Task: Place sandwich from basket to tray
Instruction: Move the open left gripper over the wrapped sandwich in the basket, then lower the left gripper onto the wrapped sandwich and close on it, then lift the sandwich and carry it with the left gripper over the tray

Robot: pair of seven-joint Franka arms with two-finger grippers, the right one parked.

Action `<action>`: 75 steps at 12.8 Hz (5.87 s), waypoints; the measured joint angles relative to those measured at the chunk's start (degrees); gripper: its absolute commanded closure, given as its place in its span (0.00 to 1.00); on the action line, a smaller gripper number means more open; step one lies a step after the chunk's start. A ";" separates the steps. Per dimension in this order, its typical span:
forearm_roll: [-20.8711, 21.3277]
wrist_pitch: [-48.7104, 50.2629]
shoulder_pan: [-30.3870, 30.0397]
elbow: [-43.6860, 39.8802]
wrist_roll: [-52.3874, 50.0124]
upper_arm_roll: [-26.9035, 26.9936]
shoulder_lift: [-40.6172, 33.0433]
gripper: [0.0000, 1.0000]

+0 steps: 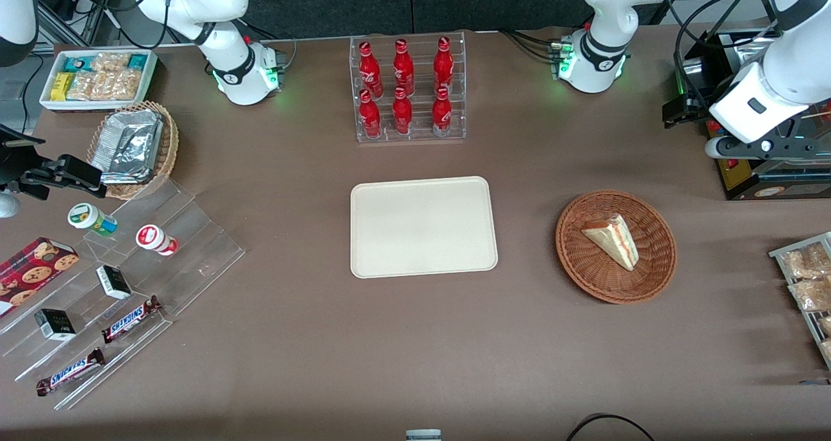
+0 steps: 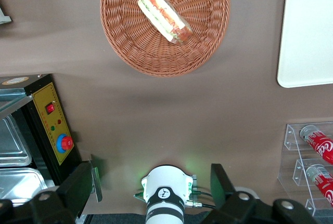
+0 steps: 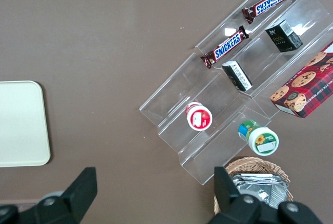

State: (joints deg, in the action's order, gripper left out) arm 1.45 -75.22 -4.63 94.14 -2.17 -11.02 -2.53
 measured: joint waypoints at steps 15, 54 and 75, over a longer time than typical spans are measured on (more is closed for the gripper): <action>-0.01 -41.07 -0.43 25.08 -15.84 0.18 4.84 0.00; 6.04 -35.44 7.44 13.35 -45.45 -2.21 16.74 1.00; -1.06 -46.20 28.32 -6.67 -39.79 -10.03 40.59 1.00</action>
State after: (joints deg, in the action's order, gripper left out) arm 0.39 -121.41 23.69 87.47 -41.96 -21.05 38.06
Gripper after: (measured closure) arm 0.859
